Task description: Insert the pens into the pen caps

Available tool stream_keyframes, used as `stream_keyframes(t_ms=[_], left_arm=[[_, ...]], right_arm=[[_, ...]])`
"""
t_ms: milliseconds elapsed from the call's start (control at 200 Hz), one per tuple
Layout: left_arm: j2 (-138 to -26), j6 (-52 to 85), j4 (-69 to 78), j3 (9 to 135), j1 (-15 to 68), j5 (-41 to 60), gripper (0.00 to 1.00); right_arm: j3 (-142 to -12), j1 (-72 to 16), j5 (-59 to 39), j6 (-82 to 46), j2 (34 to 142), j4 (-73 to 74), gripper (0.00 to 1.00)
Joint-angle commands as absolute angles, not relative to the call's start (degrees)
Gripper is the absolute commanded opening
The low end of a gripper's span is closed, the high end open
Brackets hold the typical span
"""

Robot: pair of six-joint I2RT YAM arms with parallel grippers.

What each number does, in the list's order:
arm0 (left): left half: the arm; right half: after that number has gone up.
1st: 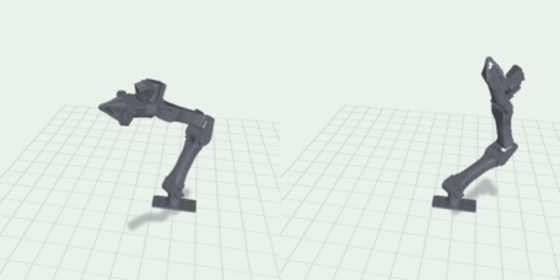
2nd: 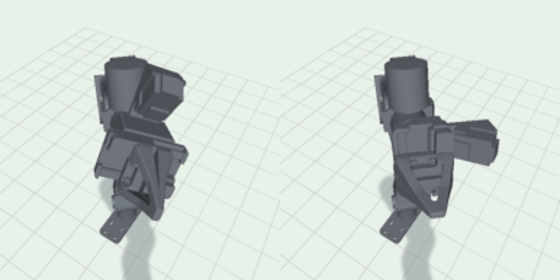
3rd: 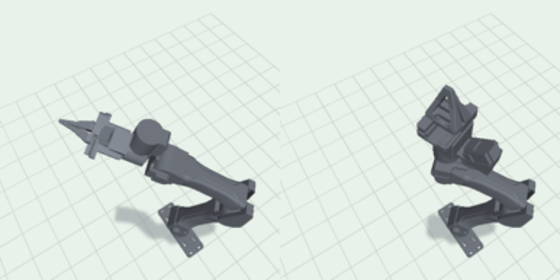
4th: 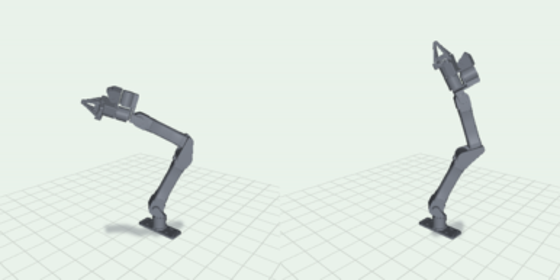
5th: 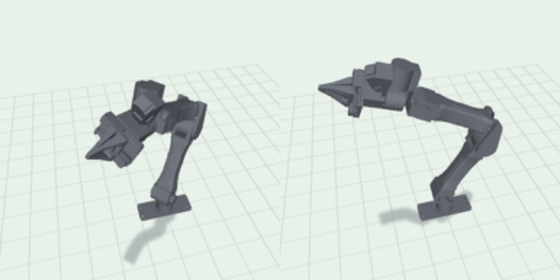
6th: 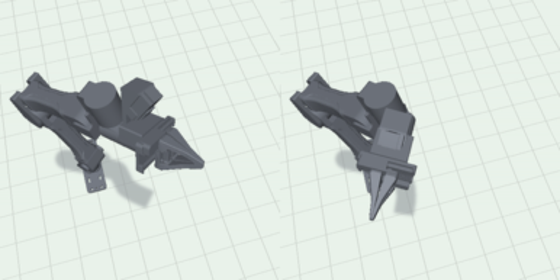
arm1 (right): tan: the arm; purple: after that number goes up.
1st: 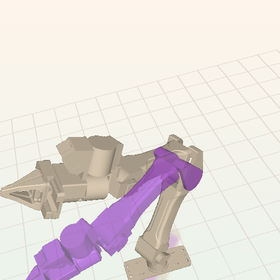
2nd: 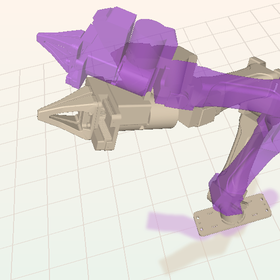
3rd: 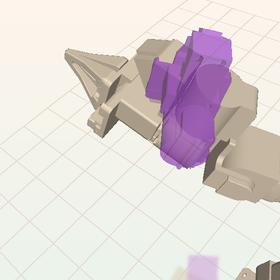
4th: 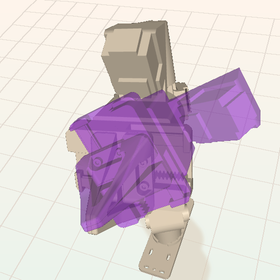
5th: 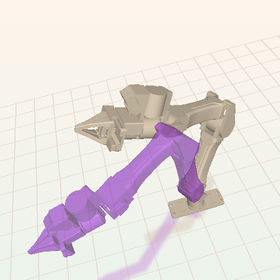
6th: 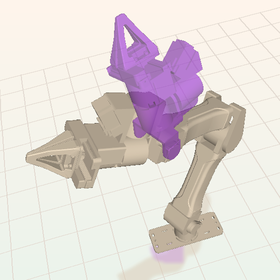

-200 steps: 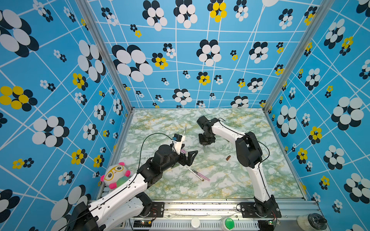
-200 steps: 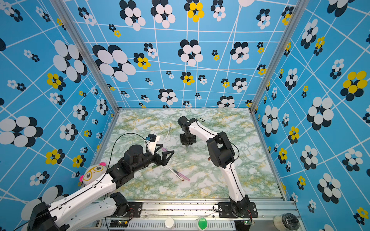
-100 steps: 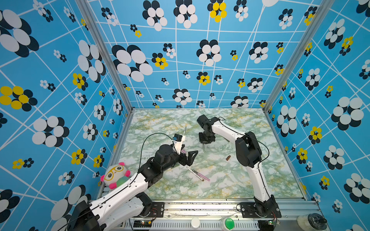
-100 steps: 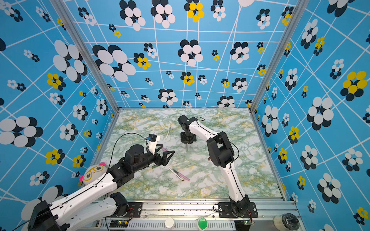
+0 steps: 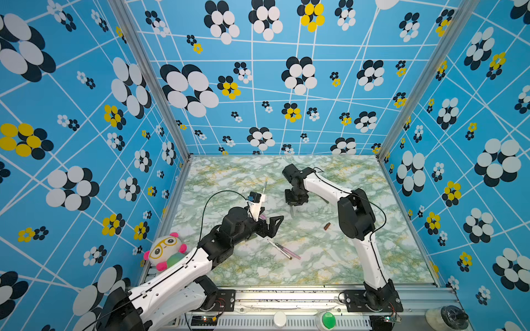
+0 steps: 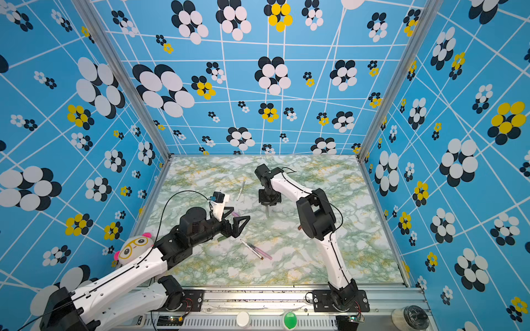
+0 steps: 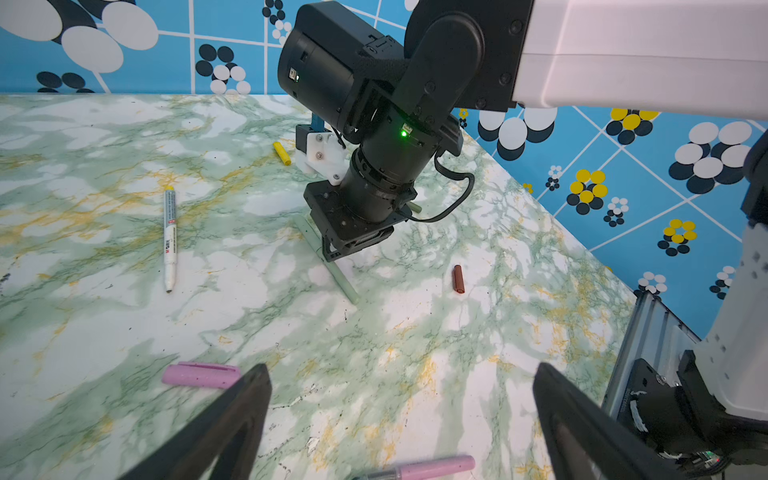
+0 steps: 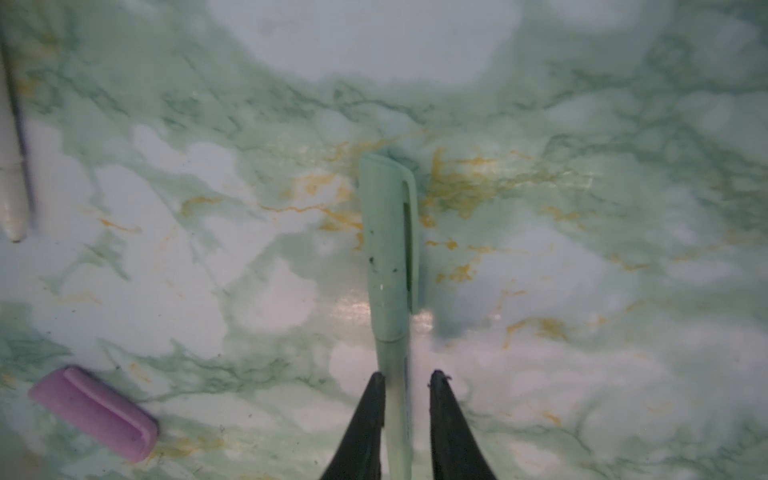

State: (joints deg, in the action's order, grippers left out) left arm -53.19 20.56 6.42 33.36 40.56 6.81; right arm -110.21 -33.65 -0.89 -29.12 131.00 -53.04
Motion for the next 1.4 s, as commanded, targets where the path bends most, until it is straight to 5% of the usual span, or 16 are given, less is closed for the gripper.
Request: stream_keyframes(t_ms=[0, 585, 1055, 1394], left_arm=[[-53.44, 21.82, 6.47, 34.1, 39.84, 5.95, 0.99], [-54.57, 22.7, 6.7, 34.95, 38.47, 7.87, 0.99], [-55.82, 23.07, 5.36, 36.11, 37.44, 9.58, 0.99], [-56.77, 23.14, 5.4, 36.53, 37.09, 9.92, 0.99]], right_arm=[[-110.06, -33.04, 0.29, -29.24, 125.08, -52.6, 0.28], [-107.89, -20.54, 7.31, -18.61, 124.27, -54.29, 0.71], [-110.27, -15.54, 3.08, -16.41, 132.9, -54.59, 0.64], [-111.23, -15.47, 2.98, -16.0, 135.94, -54.4, 0.46]])
